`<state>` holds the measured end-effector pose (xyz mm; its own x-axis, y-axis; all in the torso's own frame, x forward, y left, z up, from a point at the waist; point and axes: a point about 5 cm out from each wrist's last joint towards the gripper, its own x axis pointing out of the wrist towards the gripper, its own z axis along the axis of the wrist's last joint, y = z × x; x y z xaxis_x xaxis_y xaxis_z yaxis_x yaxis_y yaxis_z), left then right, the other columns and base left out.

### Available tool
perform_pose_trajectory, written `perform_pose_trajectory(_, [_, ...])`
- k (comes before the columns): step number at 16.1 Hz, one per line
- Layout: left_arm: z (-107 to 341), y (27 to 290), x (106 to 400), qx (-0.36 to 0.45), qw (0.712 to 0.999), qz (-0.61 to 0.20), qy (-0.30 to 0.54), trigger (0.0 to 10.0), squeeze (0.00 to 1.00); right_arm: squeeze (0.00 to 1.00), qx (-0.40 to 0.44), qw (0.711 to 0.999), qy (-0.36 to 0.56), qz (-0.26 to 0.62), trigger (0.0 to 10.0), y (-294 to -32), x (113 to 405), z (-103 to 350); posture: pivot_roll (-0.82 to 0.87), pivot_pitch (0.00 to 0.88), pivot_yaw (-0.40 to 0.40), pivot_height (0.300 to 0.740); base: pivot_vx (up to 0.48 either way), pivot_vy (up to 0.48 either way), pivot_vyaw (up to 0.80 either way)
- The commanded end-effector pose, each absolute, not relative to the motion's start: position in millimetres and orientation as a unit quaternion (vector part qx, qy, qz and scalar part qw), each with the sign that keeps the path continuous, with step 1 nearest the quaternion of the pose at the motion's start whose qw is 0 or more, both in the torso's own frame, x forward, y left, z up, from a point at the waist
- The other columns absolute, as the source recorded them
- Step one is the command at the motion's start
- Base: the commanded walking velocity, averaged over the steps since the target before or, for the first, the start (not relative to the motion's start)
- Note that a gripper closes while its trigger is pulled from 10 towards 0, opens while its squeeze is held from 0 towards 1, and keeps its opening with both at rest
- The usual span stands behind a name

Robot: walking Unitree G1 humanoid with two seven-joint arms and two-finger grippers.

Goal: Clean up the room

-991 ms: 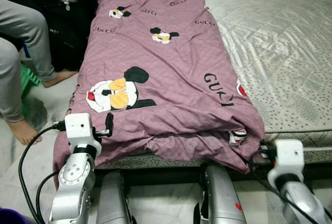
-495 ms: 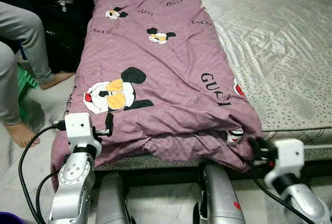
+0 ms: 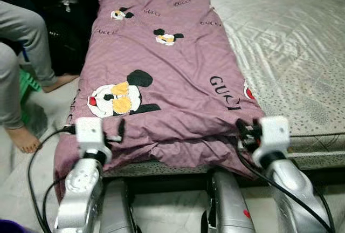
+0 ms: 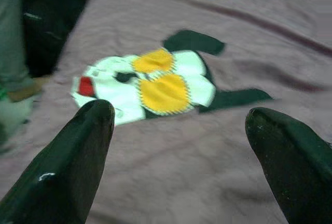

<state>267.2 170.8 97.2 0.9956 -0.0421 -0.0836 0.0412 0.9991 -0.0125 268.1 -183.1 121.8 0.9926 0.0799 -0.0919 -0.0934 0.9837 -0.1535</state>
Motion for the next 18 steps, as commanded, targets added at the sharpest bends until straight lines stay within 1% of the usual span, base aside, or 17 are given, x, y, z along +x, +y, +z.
perform_pose_trajectory(1, [95,169,263,0.001,0.998,-0.033,0.053,10.0,0.0,1.0,-0.099,0.993,0.061,0.035,10.0,-184,267,114,0.01,0.12,0.071,0.522,0.0,0.0,0.0])
perform_pose_trajectory(4, [92,171,260,0.001,0.998,-0.029,0.06,10.0,0.0,1.0,-0.119,0.989,0.078,0.039,10.0,-191,263,108,0.01,0.123,0.067,0.522,0.0,0.0,0.0])
perform_pose_trajectory(7, [91,173,259,0.002,0.997,-0.031,0.065,10.0,0.0,1.0,-0.125,0.989,0.072,0.035,10.0,-210,252,110,0.0,0.128,0.071,0.522,0.0,0.0,0.0])
perform_pose_trajectory(10, [91,172,260,0.002,0.997,-0.035,0.068,10.0,0.0,1.0,-0.122,0.987,0.088,0.056,10.0,-215,242,105,0.0,0.132,0.082,0.522,0.0,0.0,0.0])
perform_pose_trajectory(11, [91,171,261,0.001,0.997,-0.038,0.069,10.0,0.0,1.0,-0.116,0.987,0.092,0.064,10.0,-212,241,103,0.0,0.133,0.083,0.522,0.0,0.0,0.0])
perform_pose_trajectory(15, [90,169,260,0.006,0.995,-0.05,0.082,10.0,0.0,1.0,-0.082,0.989,0.083,0.094,10.0,-179,253,103,0.01,0.128,0.086,0.522,0.0,0.0,0.0])
perform_pose_trajectory(16, [86,172,257,0.022,0.994,-0.051,0.097,10.0,0.0,0.79,-0.076,0.989,0.085,0.096,10.0,-170,259,101,0.02,0.126,0.086,0.522,0.0,0.0,0.0])
perform_pose_trajectory(17, [85,173,255,0.016,0.994,-0.047,0.099,10.0,0.0,0.51,-0.068,0.989,0.081,0.098,10.0,-165,263,101,0.03,0.125,0.083,0.522,0.0,0.0,0.0])
perform_pose_trajectory(18, [84,173,252,0.016,0.994,-0.047,0.102,10.0,0.0,0.0,-0.066,0.99,0.078,0.097,10.0,-160,268,103,0.03,0.125,0.083,0.522,0.0,0.0,0.0])
